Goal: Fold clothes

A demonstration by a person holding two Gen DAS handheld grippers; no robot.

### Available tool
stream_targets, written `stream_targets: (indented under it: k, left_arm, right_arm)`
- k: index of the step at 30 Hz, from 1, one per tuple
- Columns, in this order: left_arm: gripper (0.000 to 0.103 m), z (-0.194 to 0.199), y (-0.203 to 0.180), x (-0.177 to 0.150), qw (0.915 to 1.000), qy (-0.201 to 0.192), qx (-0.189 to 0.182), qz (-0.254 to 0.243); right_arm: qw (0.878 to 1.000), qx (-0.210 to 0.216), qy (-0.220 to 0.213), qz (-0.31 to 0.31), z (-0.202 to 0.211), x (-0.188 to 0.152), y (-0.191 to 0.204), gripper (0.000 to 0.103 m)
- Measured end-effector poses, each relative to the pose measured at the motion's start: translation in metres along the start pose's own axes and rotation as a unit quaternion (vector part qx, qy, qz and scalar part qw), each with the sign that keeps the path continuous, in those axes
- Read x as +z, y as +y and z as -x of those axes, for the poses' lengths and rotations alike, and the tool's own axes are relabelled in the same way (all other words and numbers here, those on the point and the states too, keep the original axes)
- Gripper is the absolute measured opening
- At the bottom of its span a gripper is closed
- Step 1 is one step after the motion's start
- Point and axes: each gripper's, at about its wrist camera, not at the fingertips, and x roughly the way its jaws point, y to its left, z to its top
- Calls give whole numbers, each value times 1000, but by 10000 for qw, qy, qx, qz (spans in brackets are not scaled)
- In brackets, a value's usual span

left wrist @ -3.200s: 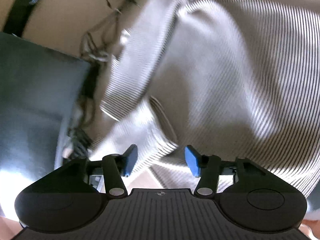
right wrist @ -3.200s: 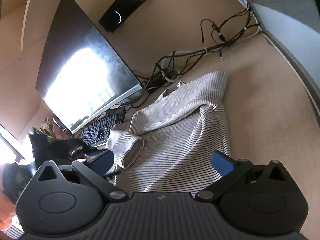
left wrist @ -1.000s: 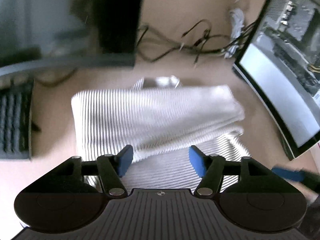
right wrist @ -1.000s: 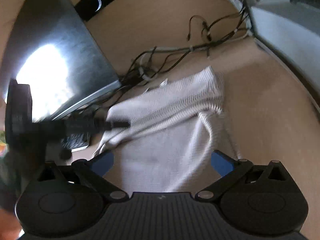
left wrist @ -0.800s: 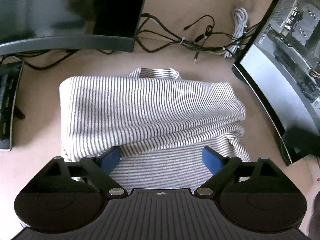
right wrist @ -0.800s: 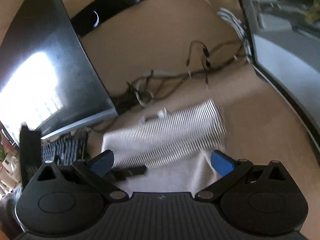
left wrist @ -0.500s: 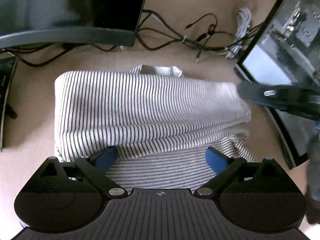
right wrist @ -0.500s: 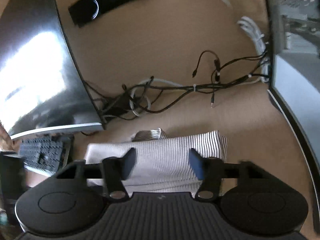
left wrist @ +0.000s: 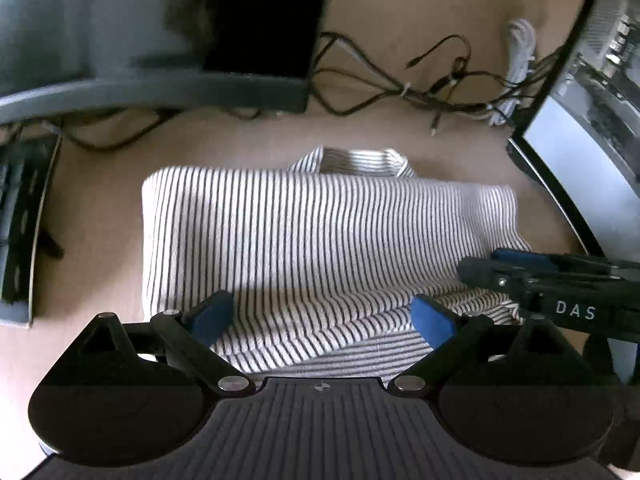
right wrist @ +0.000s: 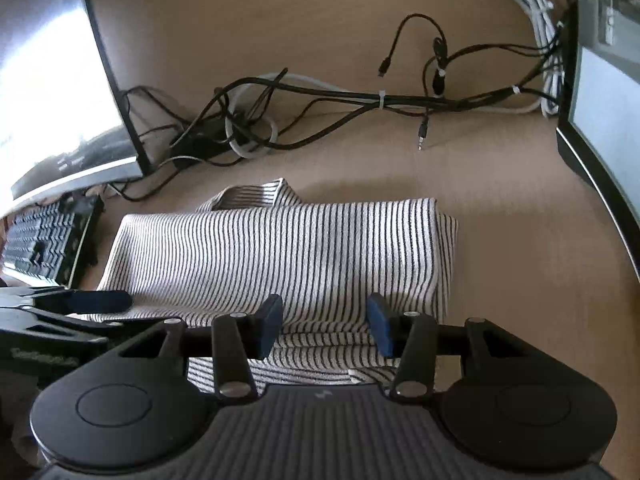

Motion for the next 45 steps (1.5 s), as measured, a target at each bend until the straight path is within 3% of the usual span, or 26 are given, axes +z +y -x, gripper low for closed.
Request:
stream_targets:
  k: [3,4,8,10,12,13,14,16,21,25,31,36,39,40,41,45]
  left_arm:
    - [101,-1,-4,1,10000,25,46,10]
    - [101,-1,-1,0,10000,13,-15,54]
    - [102,1,9,1,9994,-24,-262,230]
    - [102,2,11,1,9991,-32,-316,285]
    - [102,2,12,1,9989,-34,-340,313]
    - [102,2,13,1,9989,-33,-355,315]
    - [102,2,13,1,9988,-33,-369,317]
    - [102,1,14,1,9987,-27,-386,327]
    - [103,2,10,4,9991,81,-325,268]
    - [103,9,11,2,9989,94,-324,327]
    - [103,6,13,-1,9987,52,-311,410]
    - [103,4,8,0,9992,84,-220,334]
    - [103,3,8,-1,9991,73,-215,351]
    - [103,3,8,-1,9991,66,-220,359]
    - [103,3,9,-1,9991,59,-225,368]
    - [103,4,11,-1,9990,52,-253,354]
  right_arm:
    - [10000,1,-23,81,-2,-1,5,59]
    - [9999,53,10,105,-4,0,6,69]
    - [9996,164,197,141,-8,6,9,78]
    - [9994,118,249,219,-9,8,13,78]
    - [9992,72,286,281,-7,11,15,75]
    - [9991,24,290,297,-5,14,15,61]
    - [9992,-6,273,302,-1,19,13,39]
    - [9992,-2,185,342,6,31,11,25]
    - [9971,73,-246,714,10,75,16,21]
    - [9976,265,-261,586,-1,102,10,17]
    - [9947,512,292,844,-48,105,19,17]
    - [9912,577,657,994,-92,101,36,32]
    - [9904,550,691,1067,-104,96,41,34]
    - [9902,566,676,1083,-104,96,41,29]
    - [9904,597,698,1036,-103,96,41,11]
    - [9915,835,604,798,-79,94,44,5]
